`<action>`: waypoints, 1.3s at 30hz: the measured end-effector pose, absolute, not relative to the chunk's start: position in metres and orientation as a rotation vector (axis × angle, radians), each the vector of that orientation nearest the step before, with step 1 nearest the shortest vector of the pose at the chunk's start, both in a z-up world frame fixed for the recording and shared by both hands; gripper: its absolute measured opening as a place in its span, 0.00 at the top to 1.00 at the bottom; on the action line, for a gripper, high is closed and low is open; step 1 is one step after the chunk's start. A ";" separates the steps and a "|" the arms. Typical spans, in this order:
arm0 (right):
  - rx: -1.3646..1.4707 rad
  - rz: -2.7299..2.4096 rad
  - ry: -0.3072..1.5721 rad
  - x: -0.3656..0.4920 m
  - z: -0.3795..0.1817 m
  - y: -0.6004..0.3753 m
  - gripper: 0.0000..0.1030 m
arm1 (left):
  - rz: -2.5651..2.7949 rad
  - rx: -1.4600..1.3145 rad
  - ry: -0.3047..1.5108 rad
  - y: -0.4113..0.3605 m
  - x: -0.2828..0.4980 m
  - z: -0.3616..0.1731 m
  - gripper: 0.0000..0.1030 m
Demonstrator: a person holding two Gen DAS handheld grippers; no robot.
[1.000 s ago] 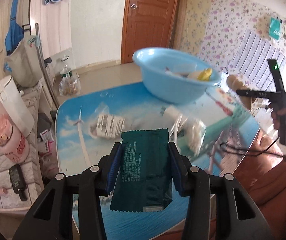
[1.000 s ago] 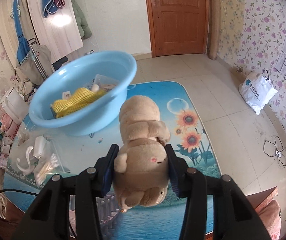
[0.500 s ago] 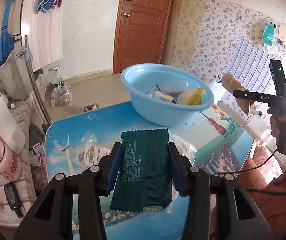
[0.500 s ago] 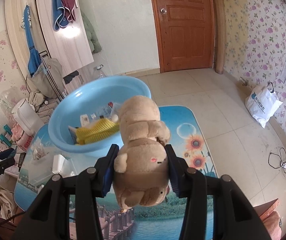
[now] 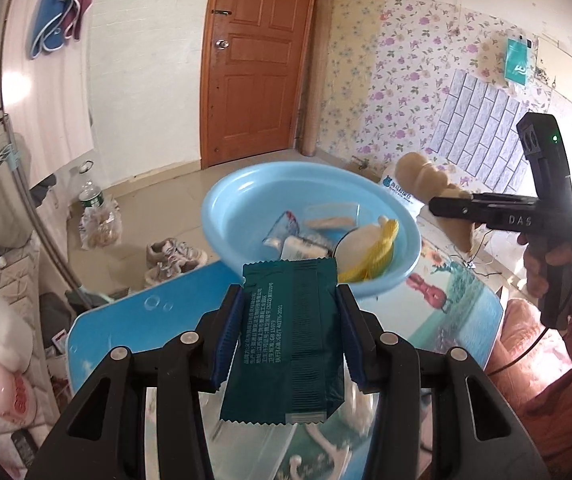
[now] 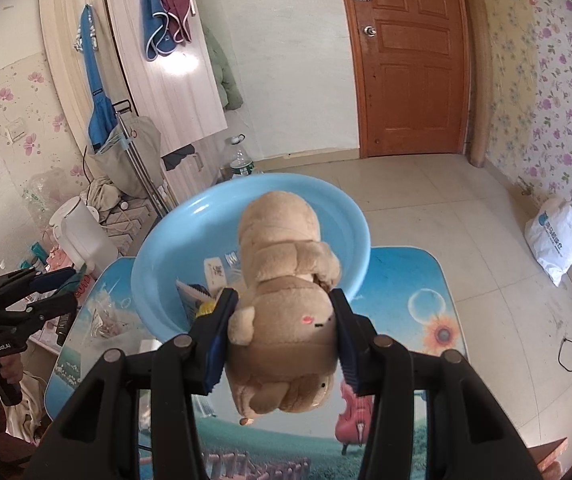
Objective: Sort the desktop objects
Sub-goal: 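Carry the green packet with the left tool while the right tool carries the plush dog to the basin, then open the left tool to drop the green packet while the right tool drops the plush dog in the basin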
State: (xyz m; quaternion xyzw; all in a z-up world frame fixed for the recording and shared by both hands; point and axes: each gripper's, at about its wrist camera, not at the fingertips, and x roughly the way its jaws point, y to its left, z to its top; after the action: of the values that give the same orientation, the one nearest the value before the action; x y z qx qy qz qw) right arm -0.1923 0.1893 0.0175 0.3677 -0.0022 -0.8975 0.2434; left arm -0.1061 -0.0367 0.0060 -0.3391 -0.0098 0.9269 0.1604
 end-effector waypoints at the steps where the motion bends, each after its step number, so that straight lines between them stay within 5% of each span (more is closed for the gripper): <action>1: 1.007 -2.445 -0.006 -0.195 0.016 0.187 0.56 | 2.639 -0.967 -0.034 -0.035 -0.112 0.006 0.57; 24: 1.017 -2.375 0.004 -0.223 -0.006 0.161 0.56 | 2.516 -0.850 -0.034 0.018 -0.191 0.008 0.55; 28: 1.004 -2.383 0.013 -0.230 -0.002 0.158 0.56 | 2.528 -0.845 -0.057 0.011 -0.194 0.009 0.36; 39: 0.979 -2.380 0.050 -0.245 0.006 0.140 0.56 | 2.565 -0.852 -0.093 -0.009 -0.191 0.007 0.28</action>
State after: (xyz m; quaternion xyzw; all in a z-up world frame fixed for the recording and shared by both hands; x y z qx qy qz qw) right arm -0.2445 0.1397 0.0059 0.3652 0.0188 -0.8876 0.2800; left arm -0.1910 -0.0091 0.0072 -0.3075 -0.0337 0.9259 0.2167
